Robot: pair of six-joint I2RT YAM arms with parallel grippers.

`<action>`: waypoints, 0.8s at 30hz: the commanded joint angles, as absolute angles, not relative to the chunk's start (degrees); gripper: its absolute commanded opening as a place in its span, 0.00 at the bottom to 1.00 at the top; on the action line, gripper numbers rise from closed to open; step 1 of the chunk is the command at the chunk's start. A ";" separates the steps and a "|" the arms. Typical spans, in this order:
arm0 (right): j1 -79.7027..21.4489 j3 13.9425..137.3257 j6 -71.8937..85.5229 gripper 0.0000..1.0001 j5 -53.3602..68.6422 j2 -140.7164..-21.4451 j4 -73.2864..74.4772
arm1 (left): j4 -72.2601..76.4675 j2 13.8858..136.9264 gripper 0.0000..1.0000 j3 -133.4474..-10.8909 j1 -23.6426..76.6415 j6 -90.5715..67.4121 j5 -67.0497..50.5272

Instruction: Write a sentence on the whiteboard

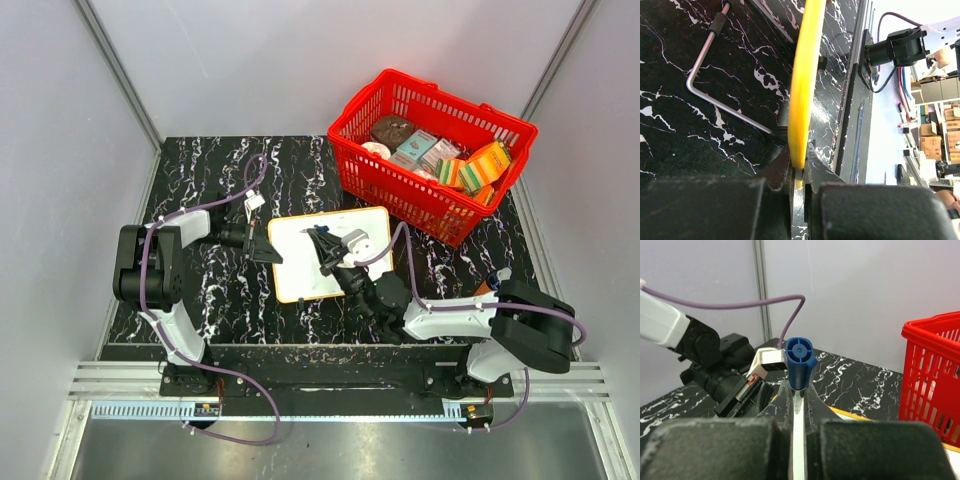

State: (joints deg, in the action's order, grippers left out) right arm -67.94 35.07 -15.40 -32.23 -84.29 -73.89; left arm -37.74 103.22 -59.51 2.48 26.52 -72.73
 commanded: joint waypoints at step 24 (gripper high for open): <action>-59.68 40.25 2.29 0.00 -21.53 -70.58 -48.08 | -37.62 103.89 0.00 -60.29 2.99 29.62 -63.99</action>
State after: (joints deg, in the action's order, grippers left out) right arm -61.25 38.13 -2.09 -25.30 -73.08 -50.39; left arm -38.02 103.22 -59.51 2.48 26.94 -72.64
